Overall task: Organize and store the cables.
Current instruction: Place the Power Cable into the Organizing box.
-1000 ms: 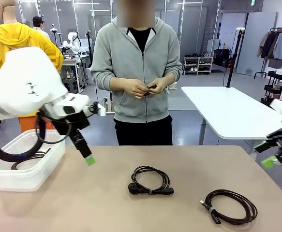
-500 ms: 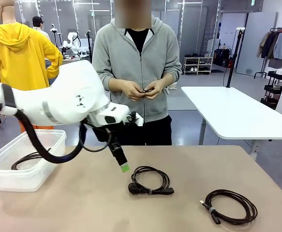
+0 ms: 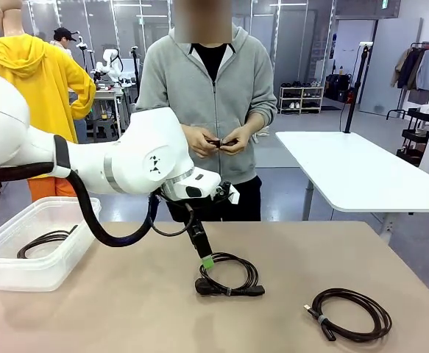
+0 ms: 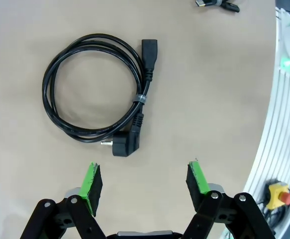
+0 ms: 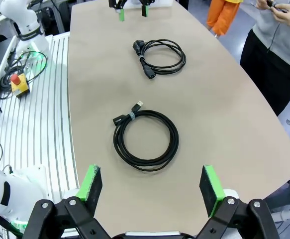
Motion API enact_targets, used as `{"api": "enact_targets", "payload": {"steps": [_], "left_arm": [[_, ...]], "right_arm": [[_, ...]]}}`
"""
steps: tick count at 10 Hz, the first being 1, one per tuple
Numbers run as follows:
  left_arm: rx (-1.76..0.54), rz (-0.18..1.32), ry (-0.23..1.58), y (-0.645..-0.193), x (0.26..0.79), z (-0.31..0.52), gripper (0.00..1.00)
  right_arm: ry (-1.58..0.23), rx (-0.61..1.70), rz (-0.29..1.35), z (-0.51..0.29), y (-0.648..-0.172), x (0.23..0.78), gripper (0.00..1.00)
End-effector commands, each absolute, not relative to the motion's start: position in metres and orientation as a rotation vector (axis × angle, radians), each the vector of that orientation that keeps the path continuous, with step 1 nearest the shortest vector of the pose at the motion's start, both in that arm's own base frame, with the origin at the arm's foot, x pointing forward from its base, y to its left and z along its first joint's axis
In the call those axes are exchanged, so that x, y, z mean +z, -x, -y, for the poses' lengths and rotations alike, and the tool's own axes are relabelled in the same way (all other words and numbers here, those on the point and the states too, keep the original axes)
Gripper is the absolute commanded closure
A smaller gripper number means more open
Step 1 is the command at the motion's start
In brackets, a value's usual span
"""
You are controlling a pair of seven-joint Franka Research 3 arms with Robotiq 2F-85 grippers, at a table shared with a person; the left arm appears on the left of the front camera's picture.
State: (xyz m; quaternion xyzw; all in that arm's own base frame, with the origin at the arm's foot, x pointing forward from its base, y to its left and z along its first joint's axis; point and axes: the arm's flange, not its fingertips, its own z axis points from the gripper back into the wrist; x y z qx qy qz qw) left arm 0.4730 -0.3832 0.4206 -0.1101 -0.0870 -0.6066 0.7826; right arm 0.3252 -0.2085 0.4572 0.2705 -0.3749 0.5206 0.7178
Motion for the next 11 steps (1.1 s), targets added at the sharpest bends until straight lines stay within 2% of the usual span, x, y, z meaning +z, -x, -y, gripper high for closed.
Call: {"api": "enact_targets", "payload": {"steps": [1, 7, 11], "left_arm": [[-1.314, 0.161, 0.22, -0.479, 0.419, 0.392, 0.14], [-1.315, 0.187, 0.242, -0.477, 0.418, 0.386, 0.14], [-1.536, 0.15, 0.213, -0.474, 0.392, 0.418, 0.14]], "right_arm": [[-0.607, 1.171, 0.848, 0.211, -0.329, 0.461, 0.0], [-0.599, 1.152, 0.829, 0.208, -0.325, 0.457, 0.0], [-0.599, 1.152, 0.829, 0.208, -0.325, 0.457, 0.0]]}}
